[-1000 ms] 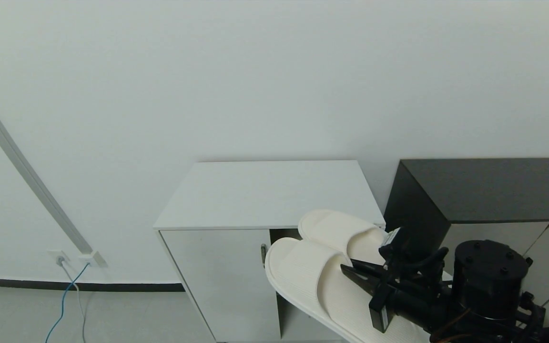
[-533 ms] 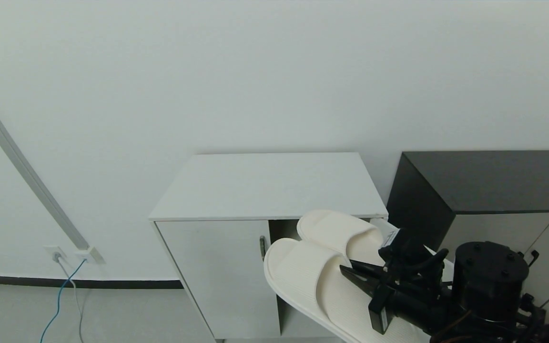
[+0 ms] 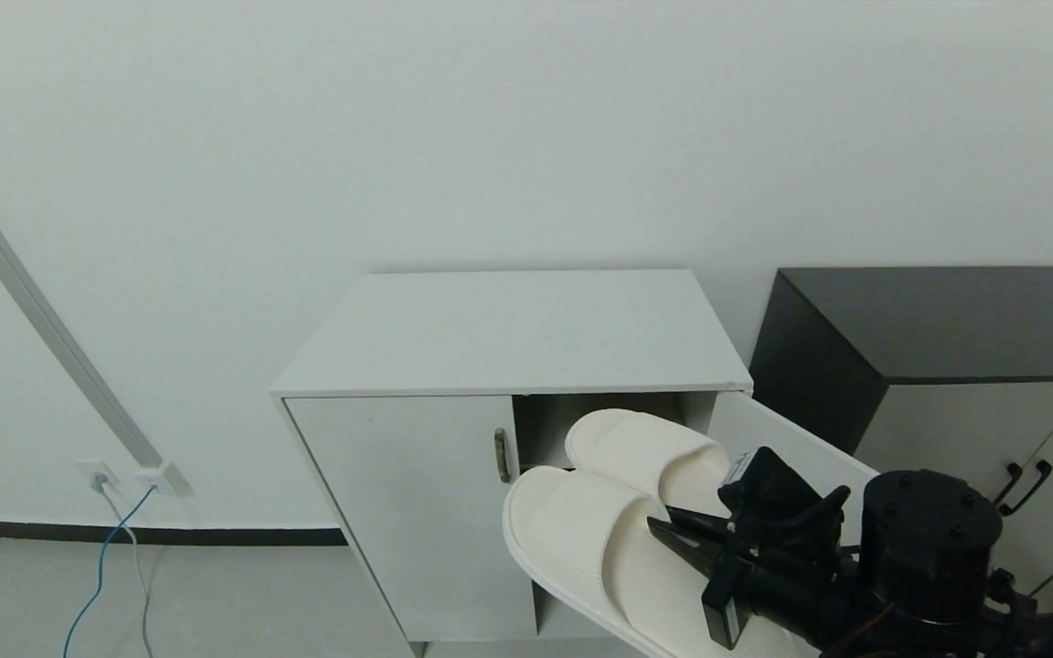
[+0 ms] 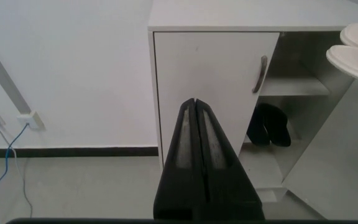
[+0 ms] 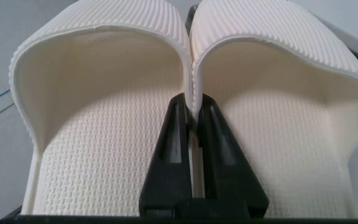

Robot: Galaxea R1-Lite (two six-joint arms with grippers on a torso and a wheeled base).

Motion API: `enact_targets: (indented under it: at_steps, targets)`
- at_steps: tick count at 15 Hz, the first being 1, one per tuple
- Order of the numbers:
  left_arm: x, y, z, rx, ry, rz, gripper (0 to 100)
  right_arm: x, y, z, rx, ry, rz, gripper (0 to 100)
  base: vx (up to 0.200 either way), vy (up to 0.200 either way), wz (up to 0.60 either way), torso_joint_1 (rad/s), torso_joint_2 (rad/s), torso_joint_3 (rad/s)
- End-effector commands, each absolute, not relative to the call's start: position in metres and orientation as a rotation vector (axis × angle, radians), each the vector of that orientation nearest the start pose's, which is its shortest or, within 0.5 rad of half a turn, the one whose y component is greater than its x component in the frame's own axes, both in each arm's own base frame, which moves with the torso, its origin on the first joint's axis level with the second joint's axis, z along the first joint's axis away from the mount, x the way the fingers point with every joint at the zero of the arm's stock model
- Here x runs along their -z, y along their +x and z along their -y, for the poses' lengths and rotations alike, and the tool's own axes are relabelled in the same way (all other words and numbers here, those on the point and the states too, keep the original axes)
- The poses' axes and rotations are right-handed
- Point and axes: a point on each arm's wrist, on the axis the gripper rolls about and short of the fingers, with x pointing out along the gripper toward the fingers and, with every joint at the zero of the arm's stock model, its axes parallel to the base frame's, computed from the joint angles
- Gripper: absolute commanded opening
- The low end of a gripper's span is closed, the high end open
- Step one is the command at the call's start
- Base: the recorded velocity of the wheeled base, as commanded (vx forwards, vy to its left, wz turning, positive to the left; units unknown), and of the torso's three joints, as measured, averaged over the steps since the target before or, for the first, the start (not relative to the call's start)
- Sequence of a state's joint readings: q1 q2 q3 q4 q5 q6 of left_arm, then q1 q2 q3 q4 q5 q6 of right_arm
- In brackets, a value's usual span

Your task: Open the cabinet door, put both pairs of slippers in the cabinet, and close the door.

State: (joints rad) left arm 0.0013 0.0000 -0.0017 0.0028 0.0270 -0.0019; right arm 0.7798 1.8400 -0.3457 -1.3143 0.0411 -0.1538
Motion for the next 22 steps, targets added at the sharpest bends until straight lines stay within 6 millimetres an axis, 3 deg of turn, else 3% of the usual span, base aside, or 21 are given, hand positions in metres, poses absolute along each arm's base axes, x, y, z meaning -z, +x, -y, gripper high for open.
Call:
enact_targets:
  at_steps: [1, 22]
  targets:
    - [-0.0756, -0.0229, -0.0006, -0.029, -0.002, -0.002, 0, -0.1013, 0.1908, -0.1904, -0.833, -0.214, -0.113, 0, 0.000, 0.000, 0.00, -0.193, 0.45, 0.261]
    - [-0.0756, -0.0229, -0.0005, -0.026, -0.002, -0.002, 0, -0.1003, 0.1908, -0.1903, -0.830, -0.209, -0.098, 0, 0.000, 0.000, 0.00, -0.180, 0.51, 0.323]
